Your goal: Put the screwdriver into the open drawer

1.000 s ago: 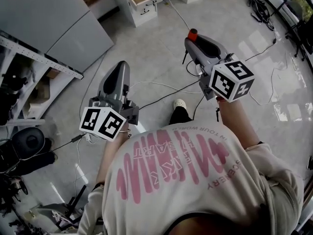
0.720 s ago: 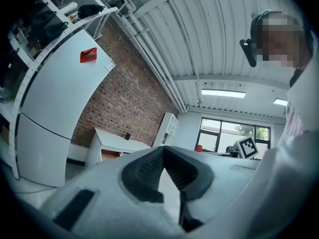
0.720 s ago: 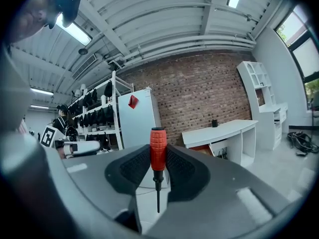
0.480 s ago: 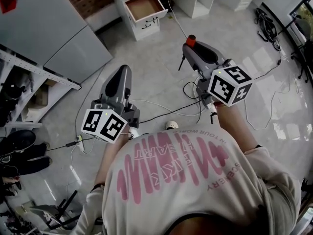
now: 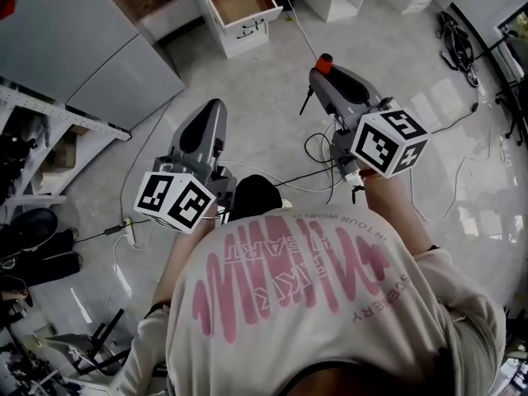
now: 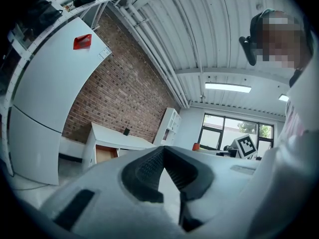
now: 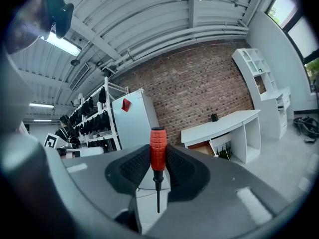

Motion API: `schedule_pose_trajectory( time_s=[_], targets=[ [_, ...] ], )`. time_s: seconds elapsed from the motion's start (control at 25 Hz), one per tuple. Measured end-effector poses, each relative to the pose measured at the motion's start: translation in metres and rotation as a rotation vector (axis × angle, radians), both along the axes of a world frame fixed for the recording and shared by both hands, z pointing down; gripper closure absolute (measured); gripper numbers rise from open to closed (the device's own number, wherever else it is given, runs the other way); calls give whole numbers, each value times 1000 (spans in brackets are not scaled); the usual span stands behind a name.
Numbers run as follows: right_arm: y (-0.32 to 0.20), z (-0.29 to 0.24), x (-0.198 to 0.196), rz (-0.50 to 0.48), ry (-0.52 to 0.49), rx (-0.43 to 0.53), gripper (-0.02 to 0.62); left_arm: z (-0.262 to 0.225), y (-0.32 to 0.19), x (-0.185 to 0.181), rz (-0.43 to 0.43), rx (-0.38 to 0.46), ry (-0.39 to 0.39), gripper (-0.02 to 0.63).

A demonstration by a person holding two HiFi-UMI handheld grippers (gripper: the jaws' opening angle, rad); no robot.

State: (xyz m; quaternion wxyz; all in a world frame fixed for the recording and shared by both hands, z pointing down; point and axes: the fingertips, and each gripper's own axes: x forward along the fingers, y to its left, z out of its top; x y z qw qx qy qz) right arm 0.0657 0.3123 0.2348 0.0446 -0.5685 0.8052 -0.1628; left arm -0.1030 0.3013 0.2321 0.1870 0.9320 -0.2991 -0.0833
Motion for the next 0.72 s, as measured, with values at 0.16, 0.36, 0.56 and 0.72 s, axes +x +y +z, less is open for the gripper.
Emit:
schedule_pose_trajectory(
  time_s=[0.16,0.36,0.56,0.72],
  targets=[
    [-7,13,5,-4,-17,-26,486,7,-9,2,-9,-11,-25,602],
    [-30,28,10,3,-26,-49,486,22,-32,8,-9,-43,-34,603],
    [-65,38,21,15,-24,-78,486,31,-71,21,4,-57,-17,603],
    [-108,40,25,24,-17,-93,486,36,-116,34,31,-78,-5,603]
  ],
)
